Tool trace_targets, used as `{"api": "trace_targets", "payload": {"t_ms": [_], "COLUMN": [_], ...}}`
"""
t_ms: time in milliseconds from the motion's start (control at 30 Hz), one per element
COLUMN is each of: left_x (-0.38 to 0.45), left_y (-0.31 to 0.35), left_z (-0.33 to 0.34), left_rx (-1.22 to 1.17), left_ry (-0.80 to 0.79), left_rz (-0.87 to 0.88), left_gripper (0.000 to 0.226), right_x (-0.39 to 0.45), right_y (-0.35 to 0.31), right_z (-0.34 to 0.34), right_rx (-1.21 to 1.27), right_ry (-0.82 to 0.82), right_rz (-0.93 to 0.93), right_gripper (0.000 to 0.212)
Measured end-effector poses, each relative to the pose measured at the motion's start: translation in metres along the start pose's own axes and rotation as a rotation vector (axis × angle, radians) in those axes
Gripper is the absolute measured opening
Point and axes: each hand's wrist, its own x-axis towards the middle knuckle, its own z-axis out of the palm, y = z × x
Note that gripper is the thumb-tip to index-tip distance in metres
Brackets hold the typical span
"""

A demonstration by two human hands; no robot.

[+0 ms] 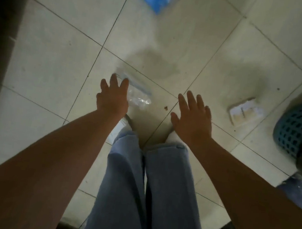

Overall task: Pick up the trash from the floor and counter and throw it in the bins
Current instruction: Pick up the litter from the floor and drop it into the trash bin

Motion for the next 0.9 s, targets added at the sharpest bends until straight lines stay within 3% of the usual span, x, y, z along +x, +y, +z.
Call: {"api": "trace_targets", "payload": {"t_ms": [167,267,333,433,633,767,900], "left_x": [0.055,0.068,0.068,0.054,0.019,0.019,0.034], "left_y": [0.005,0.004,0.001,0.018,0.110,0.181,0.225], "left_z": [0.046,0.055,0.058,0.053,0.021,0.011,0.020], "left_rx": [-0.508,-0.612,-0.542,-0.471,-0.532,-0.551,-0.427], "left_ry": [0.045,0.118,0.132,0.161,0.262,0.231,0.231], "left_rz": [-0.299,-0.381,-0.332,-0.175,0.207,0.321,0.429], "left_gripper": [0.070,0.051,0.035,0.026,0.032,0.032,0.027], "right_x": [0.065,0.076,0.076,0.069,0.056,0.060,0.075], "right_y": [0.014,0.026,0.028,0.040,0.100,0.153,0.189], "right_z": [0.033,0.045,0.053,0.055,0.033,0.032,0.051], "right_rx": [-0.077,-0.044,-0.033,0.045,0.300,0.490,0.898], "right_ry": [0.054,0.110,0.145,0.168,0.176,0.229,0.283], "right_rz": [-0.042,-0.094,-0.173,-0.148,0.303,0.601,0.896], "right_gripper": [0.060,0.057,0.051,0.049,0.056,0.060,0.070]}}
